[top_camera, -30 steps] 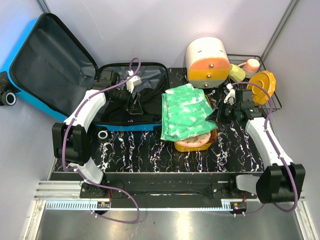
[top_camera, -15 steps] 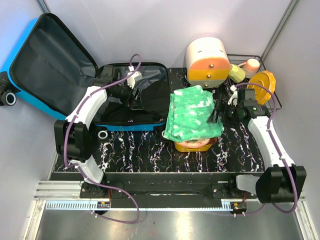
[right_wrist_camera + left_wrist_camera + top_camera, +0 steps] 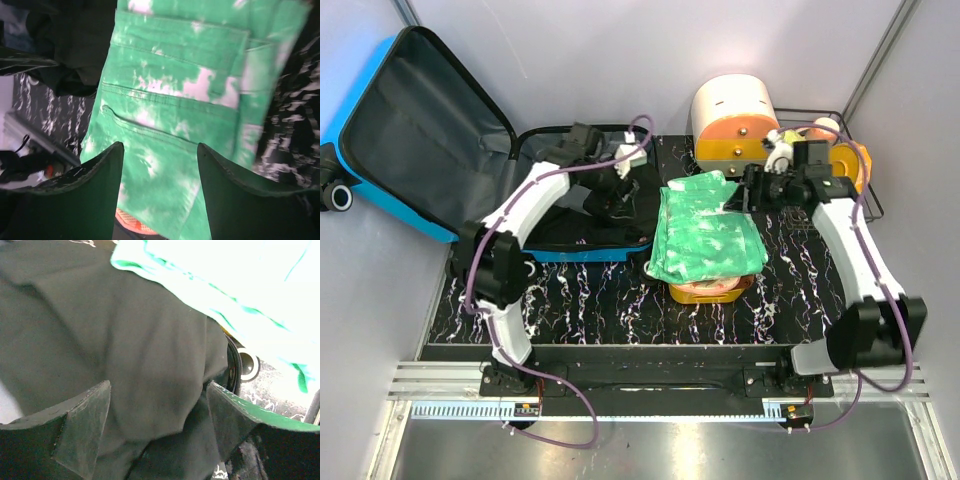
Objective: Open, take out, and arrange the luggage
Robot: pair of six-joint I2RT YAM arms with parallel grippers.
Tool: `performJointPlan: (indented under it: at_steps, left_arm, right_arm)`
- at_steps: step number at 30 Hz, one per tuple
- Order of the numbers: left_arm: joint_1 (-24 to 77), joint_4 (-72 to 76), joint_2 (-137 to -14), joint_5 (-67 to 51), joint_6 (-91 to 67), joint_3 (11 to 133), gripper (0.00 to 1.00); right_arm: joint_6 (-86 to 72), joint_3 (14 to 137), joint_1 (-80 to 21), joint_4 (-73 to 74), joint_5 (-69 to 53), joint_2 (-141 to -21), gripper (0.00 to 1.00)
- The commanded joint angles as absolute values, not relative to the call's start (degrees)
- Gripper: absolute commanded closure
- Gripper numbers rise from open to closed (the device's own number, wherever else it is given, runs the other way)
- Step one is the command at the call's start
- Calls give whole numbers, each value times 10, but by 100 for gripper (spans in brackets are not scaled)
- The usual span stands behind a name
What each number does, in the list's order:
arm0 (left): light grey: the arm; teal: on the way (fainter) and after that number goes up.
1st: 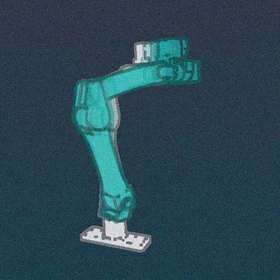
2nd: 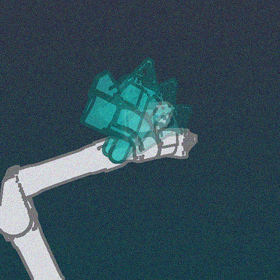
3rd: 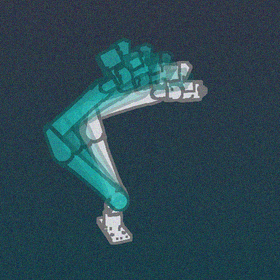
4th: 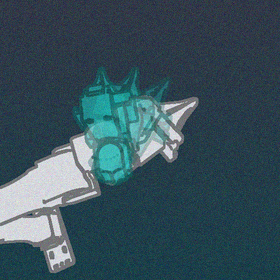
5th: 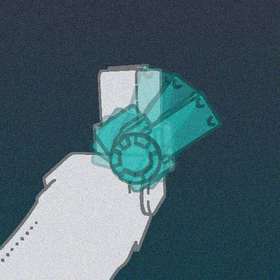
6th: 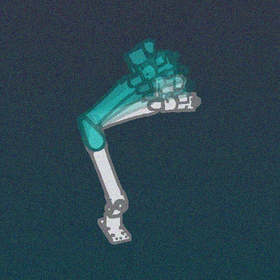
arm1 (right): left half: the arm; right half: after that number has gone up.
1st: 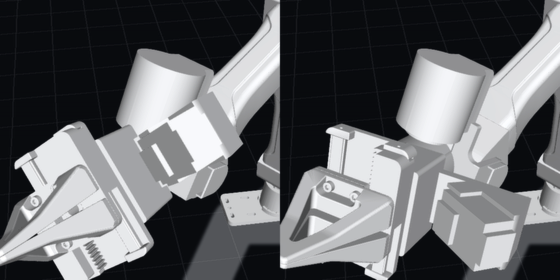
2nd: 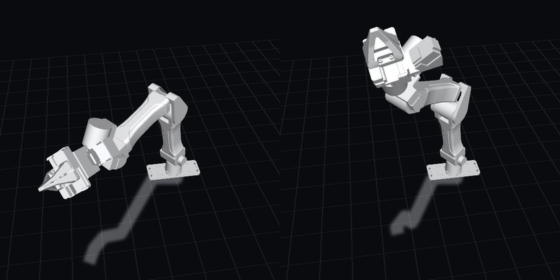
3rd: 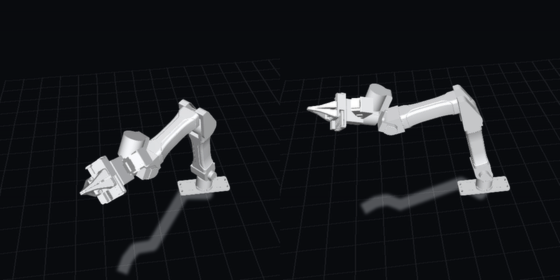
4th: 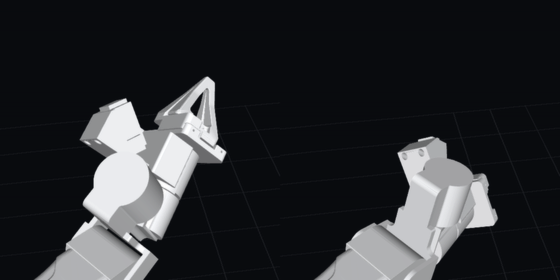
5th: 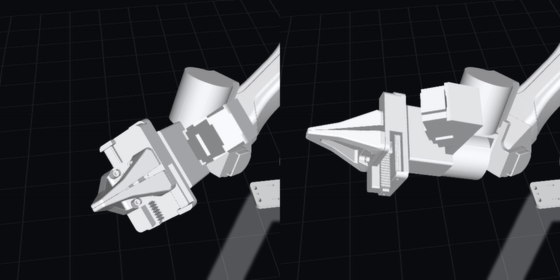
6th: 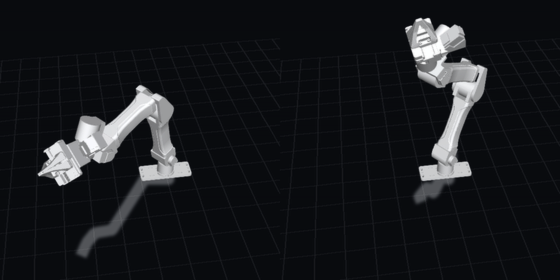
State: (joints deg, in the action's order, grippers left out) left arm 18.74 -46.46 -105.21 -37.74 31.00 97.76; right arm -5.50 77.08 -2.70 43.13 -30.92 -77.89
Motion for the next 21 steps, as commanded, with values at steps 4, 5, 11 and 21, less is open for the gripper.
performJointPlan:
  at_steps: [4,5,11,21]
  left_arm:
    - [228,-427,-1149,-309,309,998,18]
    - [229,-423,-1164,-302,305,995,18]
    - [196,-410,-1187,-257,287,997,37]
    - [48,-429,-1159,-335,240,1086,100]
  right_arm:
    - [-44,749,-121,437,-365,-915,33]
    - [-36,736,-124,440,-359,-925,32]
    - [-3,726,-127,466,-281,-995,33]
    - [22,762,-127,464,-282,-1010,31]
